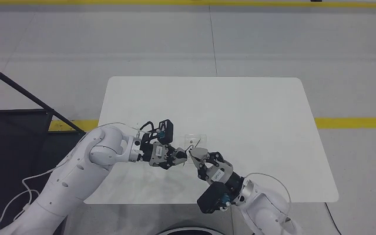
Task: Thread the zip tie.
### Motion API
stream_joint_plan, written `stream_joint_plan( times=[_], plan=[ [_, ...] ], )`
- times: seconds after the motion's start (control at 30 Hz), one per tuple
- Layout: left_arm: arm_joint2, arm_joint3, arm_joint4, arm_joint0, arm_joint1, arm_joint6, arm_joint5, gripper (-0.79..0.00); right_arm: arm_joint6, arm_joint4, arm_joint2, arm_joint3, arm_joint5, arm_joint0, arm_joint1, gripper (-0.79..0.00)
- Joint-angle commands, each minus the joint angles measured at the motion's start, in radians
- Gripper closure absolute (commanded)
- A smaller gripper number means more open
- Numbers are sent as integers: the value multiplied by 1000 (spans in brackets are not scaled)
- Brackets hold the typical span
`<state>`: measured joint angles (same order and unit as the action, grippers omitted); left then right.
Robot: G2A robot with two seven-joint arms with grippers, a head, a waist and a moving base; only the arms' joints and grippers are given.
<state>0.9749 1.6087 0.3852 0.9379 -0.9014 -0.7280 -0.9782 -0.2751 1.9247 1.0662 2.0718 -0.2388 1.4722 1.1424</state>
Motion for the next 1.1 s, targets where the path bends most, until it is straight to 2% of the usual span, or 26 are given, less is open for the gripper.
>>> stream_joint_plan(
  times=[0.0,0.6,1.07],
  plan=[
    [0,0,0,0,0,0,0,0,2,4,-2,-1,-13,-3,0,0],
    [0,0,0,0,0,0,0,0,-125,21,21,-9,-221,-18,-20,0],
    [0,0,0,0,0,0,0,0,-90,15,18,-13,-238,-29,-23,0]
  ],
)
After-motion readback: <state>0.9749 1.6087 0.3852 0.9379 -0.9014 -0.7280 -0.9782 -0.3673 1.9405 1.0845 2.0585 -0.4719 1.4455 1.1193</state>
